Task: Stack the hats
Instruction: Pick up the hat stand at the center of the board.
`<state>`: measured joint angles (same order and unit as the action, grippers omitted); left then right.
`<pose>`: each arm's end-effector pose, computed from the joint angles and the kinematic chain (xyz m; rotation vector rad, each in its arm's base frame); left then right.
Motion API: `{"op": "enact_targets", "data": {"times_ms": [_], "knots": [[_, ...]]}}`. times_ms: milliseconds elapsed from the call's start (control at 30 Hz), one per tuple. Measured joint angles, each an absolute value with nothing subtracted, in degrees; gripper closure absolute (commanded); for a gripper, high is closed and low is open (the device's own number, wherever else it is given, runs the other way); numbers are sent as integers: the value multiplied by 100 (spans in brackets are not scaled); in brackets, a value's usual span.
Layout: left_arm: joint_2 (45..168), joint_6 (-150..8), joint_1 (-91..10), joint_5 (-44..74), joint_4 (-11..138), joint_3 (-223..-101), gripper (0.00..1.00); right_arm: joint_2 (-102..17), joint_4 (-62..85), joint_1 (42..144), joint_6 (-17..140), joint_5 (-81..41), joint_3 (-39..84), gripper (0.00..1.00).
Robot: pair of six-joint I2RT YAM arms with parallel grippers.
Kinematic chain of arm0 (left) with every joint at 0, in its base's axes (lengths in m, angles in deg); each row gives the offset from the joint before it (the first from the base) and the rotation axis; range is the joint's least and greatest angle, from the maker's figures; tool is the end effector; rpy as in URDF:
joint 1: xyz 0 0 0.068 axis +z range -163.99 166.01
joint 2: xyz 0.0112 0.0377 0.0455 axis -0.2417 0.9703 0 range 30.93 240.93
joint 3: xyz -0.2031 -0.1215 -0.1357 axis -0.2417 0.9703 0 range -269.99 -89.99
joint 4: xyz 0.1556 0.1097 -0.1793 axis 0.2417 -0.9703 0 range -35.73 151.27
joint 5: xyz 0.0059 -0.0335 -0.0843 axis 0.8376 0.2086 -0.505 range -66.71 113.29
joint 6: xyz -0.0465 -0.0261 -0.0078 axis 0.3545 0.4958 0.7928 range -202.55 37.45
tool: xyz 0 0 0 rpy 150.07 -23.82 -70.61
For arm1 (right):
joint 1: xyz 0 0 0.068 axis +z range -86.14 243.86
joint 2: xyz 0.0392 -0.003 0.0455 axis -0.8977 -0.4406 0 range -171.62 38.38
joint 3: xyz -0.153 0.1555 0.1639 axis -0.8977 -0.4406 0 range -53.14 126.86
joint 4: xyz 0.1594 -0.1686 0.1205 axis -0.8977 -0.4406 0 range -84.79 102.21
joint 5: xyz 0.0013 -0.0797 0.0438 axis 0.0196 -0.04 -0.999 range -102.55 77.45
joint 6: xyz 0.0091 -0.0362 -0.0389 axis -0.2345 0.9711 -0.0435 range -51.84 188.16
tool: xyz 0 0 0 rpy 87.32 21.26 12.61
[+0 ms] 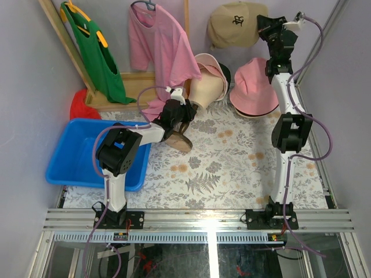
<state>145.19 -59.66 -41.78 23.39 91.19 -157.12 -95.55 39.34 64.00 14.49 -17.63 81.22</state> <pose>0.3927 -0.2069 0.1831 0.0807 1.9145 -0.6032 0.5446 0.0044 0.4163 0.4353 1.0470 0.8893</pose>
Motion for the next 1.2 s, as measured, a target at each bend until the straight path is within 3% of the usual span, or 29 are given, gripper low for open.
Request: {"op": "enact_targets", "data": {"times_ms": [400, 1200], "knots": [[14541, -5946, -4169, 2328, 9160, -15712, 100, -9402, 3945, 6896, 1985, -1820, 6746, 100], [14626, -5979, -4340, 2505, 9623, -15703, 100, -8246, 4479, 7222, 1858, -2384, 5246, 100]]}}
